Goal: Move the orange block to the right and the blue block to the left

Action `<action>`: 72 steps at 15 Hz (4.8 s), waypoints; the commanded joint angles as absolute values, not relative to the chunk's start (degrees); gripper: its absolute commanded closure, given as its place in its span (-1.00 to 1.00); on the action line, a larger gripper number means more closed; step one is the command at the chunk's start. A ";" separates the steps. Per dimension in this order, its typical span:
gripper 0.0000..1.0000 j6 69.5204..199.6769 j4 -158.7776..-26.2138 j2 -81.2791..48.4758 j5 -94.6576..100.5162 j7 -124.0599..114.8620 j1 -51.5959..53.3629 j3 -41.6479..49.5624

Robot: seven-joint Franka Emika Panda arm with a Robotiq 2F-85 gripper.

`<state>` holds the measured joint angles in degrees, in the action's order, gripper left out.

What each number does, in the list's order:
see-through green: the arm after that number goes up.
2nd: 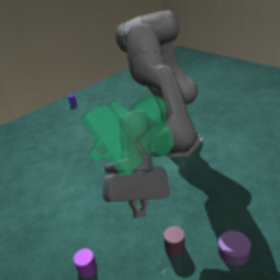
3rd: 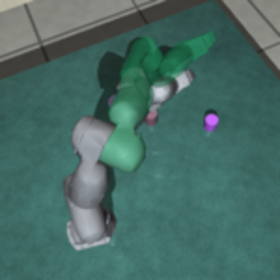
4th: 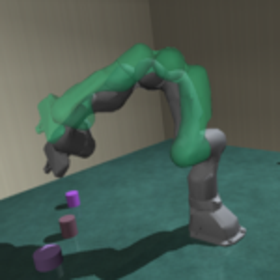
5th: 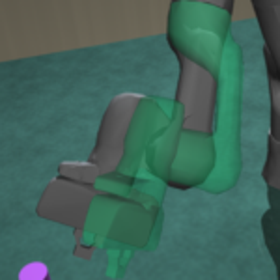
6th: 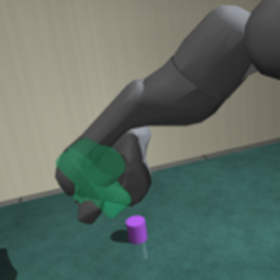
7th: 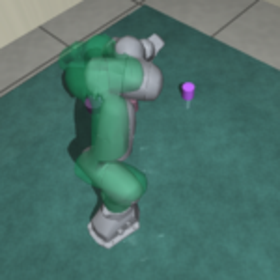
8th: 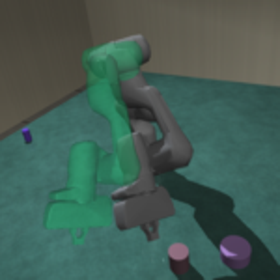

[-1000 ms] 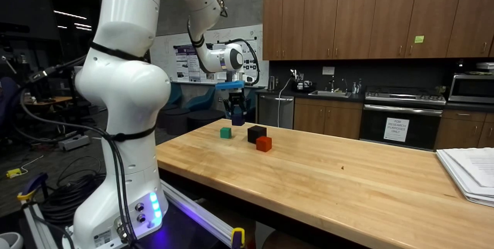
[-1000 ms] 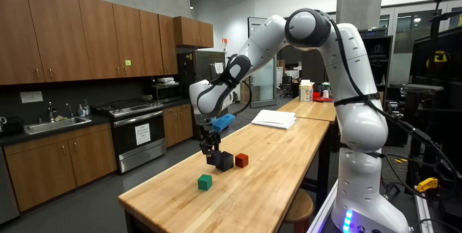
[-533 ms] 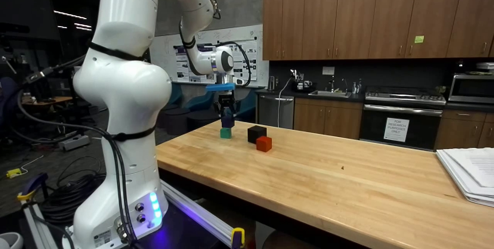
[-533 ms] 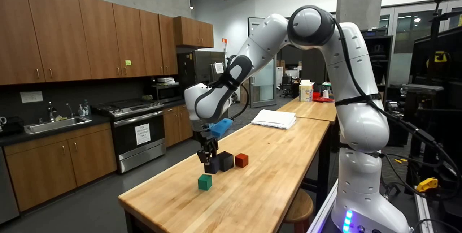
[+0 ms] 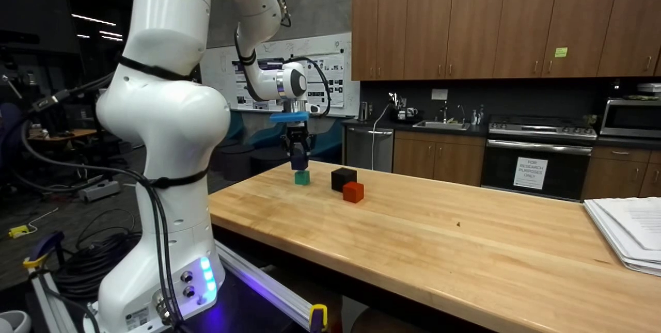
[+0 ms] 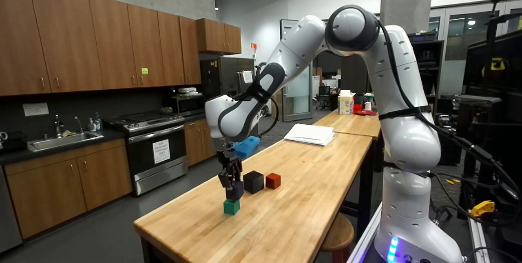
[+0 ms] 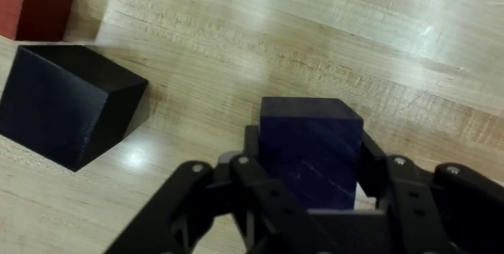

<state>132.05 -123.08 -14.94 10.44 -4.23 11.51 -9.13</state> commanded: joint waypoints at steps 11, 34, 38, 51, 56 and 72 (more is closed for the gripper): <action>0.38 133.37 -122.07 -16.92 10.44 -3.14 12.38 -9.51; 0.38 133.21 -120.70 -18.38 9.68 0.76 11.08 -8.76; 0.38 133.26 -120.64 -18.50 9.64 0.99 11.13 -8.83; 0.38 133.39 -119.56 -18.81 9.73 1.14 11.17 -8.81; 0.38 133.66 -118.94 -19.36 9.97 0.98 11.30 -8.74; -1.00 132.18 -118.01 -19.45 9.65 0.30 11.36 -8.55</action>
